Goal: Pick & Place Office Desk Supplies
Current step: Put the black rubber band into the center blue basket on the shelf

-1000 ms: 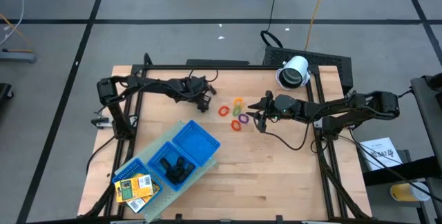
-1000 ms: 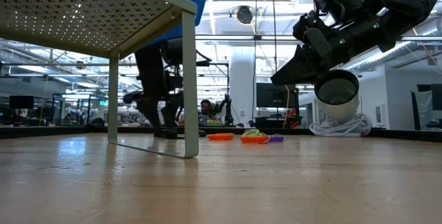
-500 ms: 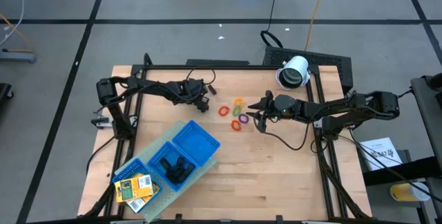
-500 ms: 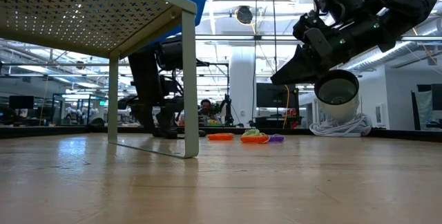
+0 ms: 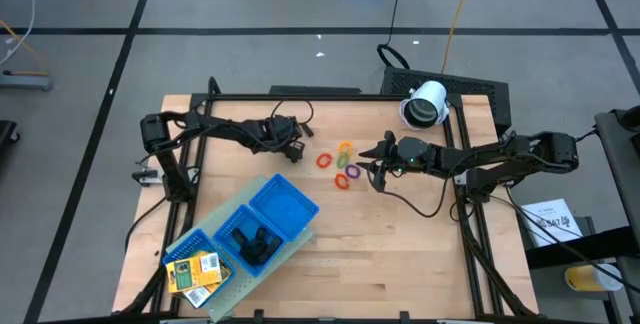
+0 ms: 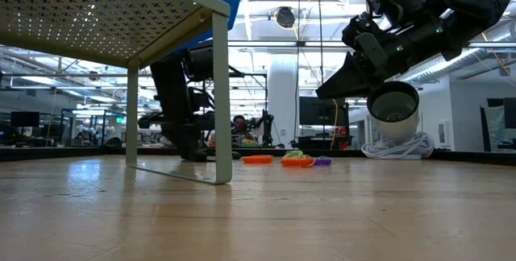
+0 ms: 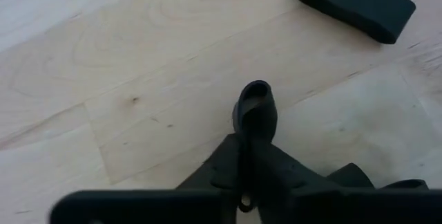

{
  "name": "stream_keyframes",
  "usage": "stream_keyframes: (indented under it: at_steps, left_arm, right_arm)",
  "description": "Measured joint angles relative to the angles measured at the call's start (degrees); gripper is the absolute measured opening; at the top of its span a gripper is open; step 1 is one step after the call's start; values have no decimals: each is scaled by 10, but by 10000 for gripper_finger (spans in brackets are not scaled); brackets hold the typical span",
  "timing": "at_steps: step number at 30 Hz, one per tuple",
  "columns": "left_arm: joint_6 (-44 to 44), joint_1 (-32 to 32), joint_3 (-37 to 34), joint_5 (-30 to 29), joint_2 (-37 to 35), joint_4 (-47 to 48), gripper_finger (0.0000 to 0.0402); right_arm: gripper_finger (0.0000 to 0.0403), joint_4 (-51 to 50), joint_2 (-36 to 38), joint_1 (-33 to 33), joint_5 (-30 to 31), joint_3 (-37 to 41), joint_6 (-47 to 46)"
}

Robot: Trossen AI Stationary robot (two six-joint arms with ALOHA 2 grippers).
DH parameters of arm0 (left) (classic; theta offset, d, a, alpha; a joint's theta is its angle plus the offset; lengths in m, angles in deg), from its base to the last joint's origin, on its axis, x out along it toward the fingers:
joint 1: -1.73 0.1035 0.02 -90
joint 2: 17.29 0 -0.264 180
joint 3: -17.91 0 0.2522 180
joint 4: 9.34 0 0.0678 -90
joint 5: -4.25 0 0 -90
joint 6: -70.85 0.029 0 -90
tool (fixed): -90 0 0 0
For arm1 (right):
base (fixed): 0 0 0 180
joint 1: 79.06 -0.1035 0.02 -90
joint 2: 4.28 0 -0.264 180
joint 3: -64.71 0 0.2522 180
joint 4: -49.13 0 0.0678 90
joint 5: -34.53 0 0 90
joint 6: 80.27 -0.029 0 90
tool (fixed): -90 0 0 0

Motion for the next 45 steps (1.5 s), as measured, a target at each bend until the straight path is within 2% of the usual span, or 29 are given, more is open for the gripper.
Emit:
stream_keyframes:
  at_steps: [3, 5, 11, 14, 20, 27, 34, 40, 45]
  left_arm:
    - [0, 0, 0, 4, -1, -4, 10]
    - [0, 1, -1, 9, -7, -7, 9]
    - [5, -2, -1, 11, -57, -23, 48]
    - [14, -2, -1, 9, -91, -27, 53]
    - [22, -14, -1, 10, -167, -25, 31]
    - [33, -62, -1, 10, -268, -28, 7]
    - [47, -149, 0, 19, -367, -26, 45]
    - [89, -255, 0, 141, -432, -24, 54]
    - [120, -374, 0, 154, -459, -27, 55]
  right_arm:
    - [128, 0, 0, 0, 0, 0, 0]
    - [128, 0, 0, 0, 0, 0, 0]
    - [128, 0, 0, 0, 0, 0, 0]
    - [128, 0, 0, 0, 0, 0, 0]
    - [128, 0, 0, 0, 0, 0, 0]
    - [128, 0, 0, 0, 0, 0, 0]
    - [128, 0, 0, 0, 0, 0, -2]
    - [128, 2, 0, 0, 0, 0, -4]
    - [128, 9, 0, 0, 0, 0, -4]
